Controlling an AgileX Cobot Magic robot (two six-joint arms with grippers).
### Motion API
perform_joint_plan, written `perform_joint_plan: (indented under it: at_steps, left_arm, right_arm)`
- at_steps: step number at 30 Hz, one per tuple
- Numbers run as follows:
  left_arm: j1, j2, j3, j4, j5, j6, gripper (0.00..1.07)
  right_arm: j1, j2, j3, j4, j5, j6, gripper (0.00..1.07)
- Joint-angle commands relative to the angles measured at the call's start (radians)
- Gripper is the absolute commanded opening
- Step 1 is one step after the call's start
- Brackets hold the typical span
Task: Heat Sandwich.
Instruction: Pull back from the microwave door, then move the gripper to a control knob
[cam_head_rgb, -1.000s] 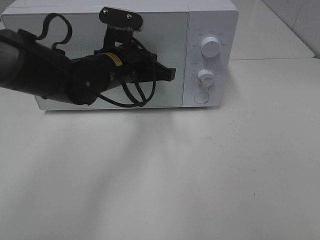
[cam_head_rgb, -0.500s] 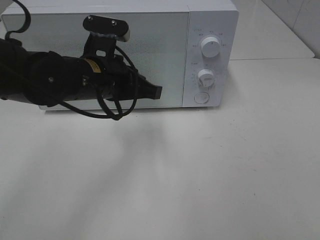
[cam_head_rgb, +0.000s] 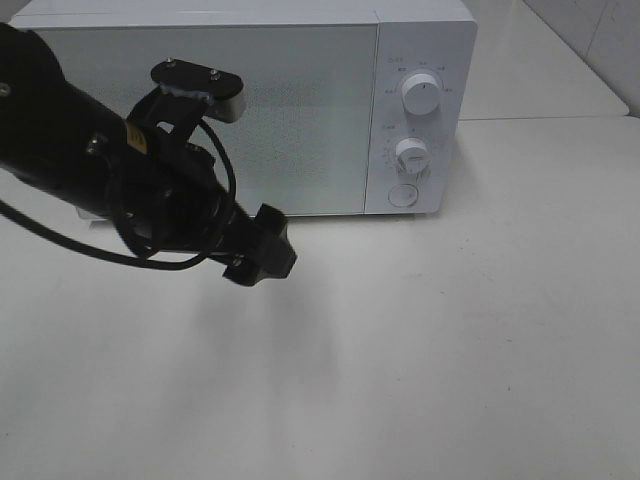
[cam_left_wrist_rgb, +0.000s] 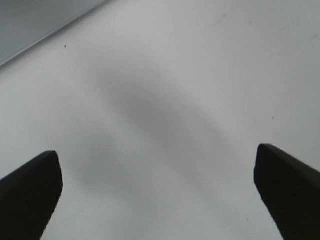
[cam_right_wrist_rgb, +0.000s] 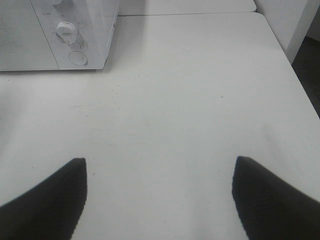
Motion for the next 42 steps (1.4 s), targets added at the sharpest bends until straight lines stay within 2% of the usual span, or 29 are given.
perform_joint_plan:
  at_steps: [1,9,14,15,16,20,23,25,26,28,29,30,31,33,34,35,36,39,42]
  left_arm:
    - [0.006,-0.061,0.002,0.040,0.167,-0.006,0.98]
    - [0.006,-0.140,0.002,0.049,0.335,-0.013,0.98]
    - [0.006,-0.168,0.002,0.108,0.407,-0.088,0.98]
    - [0.006,-0.175,0.002,0.156,0.436,-0.134,0.98]
    - [0.006,-0.175,0.002,0.156,0.436,-0.134,0.98]
    - [0.006,-0.192,0.002,0.276,0.500,-0.215,0.98]
    - [0.023,-0.202,0.002,0.293,0.513,-0.233,0.98]
    - [0.086,-0.215,0.002,0.268,0.535,-0.224,0.98]
    - [0.086,-0.215,0.002,0.268,0.535,-0.224,0.98]
    - [0.145,-0.224,0.002,0.240,0.552,-0.196,0.98]
    - [0.220,-0.232,0.002,0.196,0.576,-0.144,0.98]
    - [0.252,-0.238,0.002,0.179,0.586,-0.118,0.98]
    - [0.252,-0.238,0.002,0.179,0.586,-0.118,0.98]
    - [0.336,-0.246,0.002,0.142,0.613,-0.075,0.98]
    - [0.419,-0.259,0.002,0.111,0.640,-0.033,0.98]
    - [0.450,-0.265,0.002,0.104,0.651,-0.022,0.98]
    - [0.450,-0.265,0.002,0.104,0.651,-0.022,0.98]
    - [0.584,-0.305,0.002,0.088,0.675,-0.036,0.98]
    - [0.645,-0.330,0.002,0.081,0.696,-0.053,0.98]
  right_arm:
    - [-0.009,-0.027,-0.001,-0.003,-0.014,0.011,0.75]
    - [-0.009,-0.027,-0.001,-0.003,-0.014,0.011,0.75]
    - [-0.009,-0.027,-0.001,-0.003,-0.014,0.011,0.75]
    - [-0.009,-0.027,-0.001,-0.003,-0.014,0.011,0.75]
    - [-0.009,-0.027,-0.001,-0.003,-0.014,0.011,0.75]
    - [-0.009,-0.027,-0.001,-0.003,-0.014,0.011,0.75]
    - [-0.009,-0.027,-0.001,-0.003,-0.014,0.011,0.75]
    - [-0.009,-0.027,-0.001,-0.003,-0.014,0.010,0.74]
    - [-0.009,-0.027,-0.001,-0.003,-0.014,0.010,0.74]
    - [-0.009,-0.027,-0.001,-0.003,-0.014,0.010,0.74]
    - [-0.009,-0.027,-0.001,-0.003,-0.014,0.010,0.74]
    - [-0.009,-0.027,-0.001,-0.003,-0.014,0.010,0.74]
    - [-0.009,-0.027,-0.001,-0.003,-0.014,0.010,0.74]
    - [-0.009,-0.027,-0.001,-0.003,-0.014,0.010,0.74]
    - [-0.009,-0.027,-0.001,-0.003,-0.014,0.010,0.74]
    - [-0.009,-0.027,-0.001,-0.003,-0.014,0.010,0.74]
    - [-0.009,-0.027,-0.001,-0.003,-0.014,0.010,0.74]
    - [-0.009,-0.027,-0.001,-0.003,-0.014,0.010,0.74]
    - [-0.009,-0.027,-0.001,-0.003,-0.014,0.010,0.74]
